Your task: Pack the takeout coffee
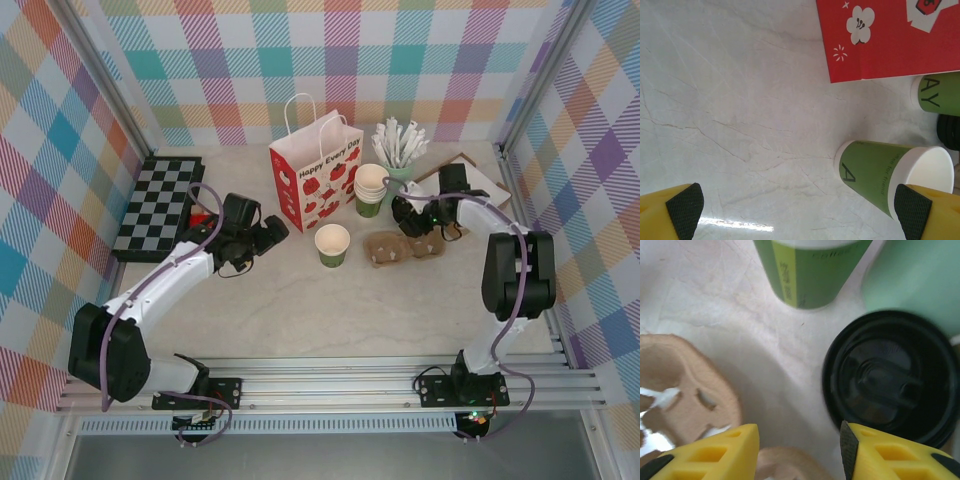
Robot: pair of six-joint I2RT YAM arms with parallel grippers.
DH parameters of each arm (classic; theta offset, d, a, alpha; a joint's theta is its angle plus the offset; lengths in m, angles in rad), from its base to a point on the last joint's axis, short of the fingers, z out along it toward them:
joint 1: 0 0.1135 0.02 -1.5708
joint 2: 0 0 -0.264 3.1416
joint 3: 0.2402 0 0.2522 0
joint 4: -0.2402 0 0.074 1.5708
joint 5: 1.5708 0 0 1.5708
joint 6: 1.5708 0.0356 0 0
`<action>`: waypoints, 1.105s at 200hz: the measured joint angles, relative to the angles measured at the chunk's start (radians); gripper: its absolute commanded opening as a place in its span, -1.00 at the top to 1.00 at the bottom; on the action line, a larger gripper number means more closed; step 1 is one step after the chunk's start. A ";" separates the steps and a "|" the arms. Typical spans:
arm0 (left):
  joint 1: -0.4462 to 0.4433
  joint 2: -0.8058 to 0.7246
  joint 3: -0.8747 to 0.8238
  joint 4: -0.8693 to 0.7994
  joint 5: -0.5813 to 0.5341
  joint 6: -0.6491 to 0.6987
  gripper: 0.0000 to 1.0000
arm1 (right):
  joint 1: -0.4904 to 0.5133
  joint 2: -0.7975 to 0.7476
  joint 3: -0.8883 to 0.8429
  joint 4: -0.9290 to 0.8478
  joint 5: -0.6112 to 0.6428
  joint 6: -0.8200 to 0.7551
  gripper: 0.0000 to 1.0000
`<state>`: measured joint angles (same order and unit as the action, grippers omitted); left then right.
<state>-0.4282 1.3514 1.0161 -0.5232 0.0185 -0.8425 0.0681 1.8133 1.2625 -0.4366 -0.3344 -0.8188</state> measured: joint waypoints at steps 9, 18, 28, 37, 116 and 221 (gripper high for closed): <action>0.000 0.004 0.000 0.000 -0.006 -0.003 -1.00 | 0.000 0.021 0.027 -0.002 0.001 -0.033 0.09; 0.000 0.009 0.002 -0.001 -0.010 -0.006 -1.00 | 0.000 0.038 0.050 -0.001 0.002 -0.058 0.11; 0.000 0.016 0.006 -0.003 -0.014 -0.007 -1.00 | 0.000 0.053 0.067 0.000 0.004 -0.082 0.10; 0.000 0.023 0.012 -0.006 -0.021 -0.007 -1.00 | 0.002 0.068 0.080 -0.002 0.005 -0.104 0.10; 0.000 0.057 0.032 -0.006 -0.040 -0.019 -1.00 | 0.018 0.170 0.155 -0.035 0.023 -0.224 0.10; -0.001 0.082 0.037 -0.023 -0.055 -0.026 -1.00 | 0.031 0.201 0.161 -0.016 0.050 -0.290 0.76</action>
<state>-0.4290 1.4338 1.0527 -0.5457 -0.0364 -0.8680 0.0994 2.0144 1.4239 -0.4526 -0.2848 -1.1088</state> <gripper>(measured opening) 0.999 0.142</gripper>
